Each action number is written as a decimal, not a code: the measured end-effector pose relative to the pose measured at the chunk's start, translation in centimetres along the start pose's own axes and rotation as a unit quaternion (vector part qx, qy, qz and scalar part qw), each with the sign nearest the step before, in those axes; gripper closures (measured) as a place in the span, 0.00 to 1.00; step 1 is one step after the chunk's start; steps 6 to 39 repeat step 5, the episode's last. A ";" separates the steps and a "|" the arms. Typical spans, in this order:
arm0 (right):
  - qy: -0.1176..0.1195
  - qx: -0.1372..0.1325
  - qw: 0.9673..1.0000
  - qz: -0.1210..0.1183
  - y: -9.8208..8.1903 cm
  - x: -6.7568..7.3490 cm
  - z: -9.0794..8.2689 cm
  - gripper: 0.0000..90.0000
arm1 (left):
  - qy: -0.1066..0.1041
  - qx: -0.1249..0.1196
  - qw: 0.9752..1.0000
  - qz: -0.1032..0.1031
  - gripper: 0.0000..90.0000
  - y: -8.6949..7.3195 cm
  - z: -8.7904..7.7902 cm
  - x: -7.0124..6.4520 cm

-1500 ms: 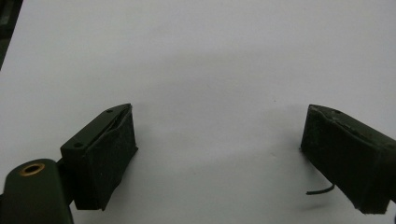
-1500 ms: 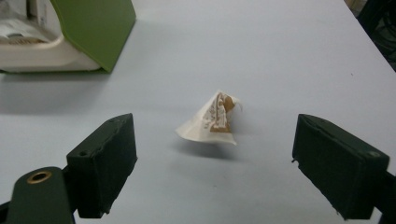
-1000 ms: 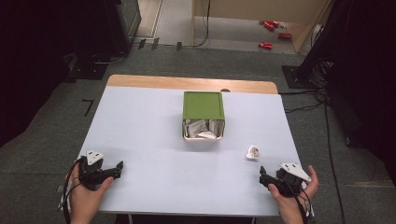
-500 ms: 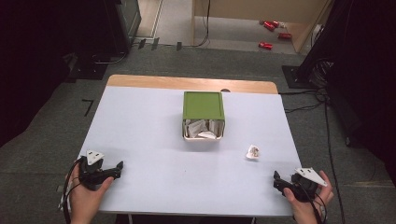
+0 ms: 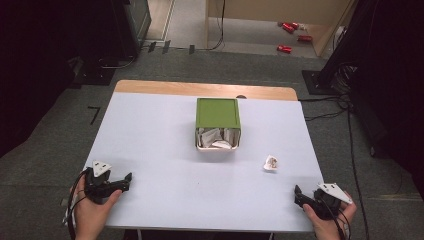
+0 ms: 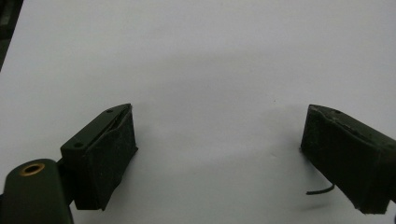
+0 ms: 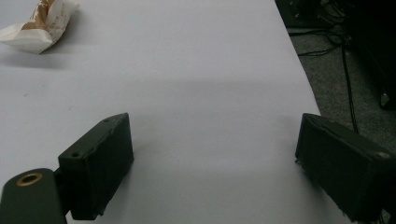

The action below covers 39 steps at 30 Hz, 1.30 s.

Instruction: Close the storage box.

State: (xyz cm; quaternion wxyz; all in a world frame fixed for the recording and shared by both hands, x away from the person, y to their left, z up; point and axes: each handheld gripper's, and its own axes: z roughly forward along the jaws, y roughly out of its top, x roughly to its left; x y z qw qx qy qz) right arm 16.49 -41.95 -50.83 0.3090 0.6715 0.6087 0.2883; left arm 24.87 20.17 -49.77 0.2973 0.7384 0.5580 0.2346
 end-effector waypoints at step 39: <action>-0.001 0.002 1.000 0.001 0.0 0.0 0.0 0.12 | 0.000 0.000 1.000 0.000 0.12 0.0 0.0 0.0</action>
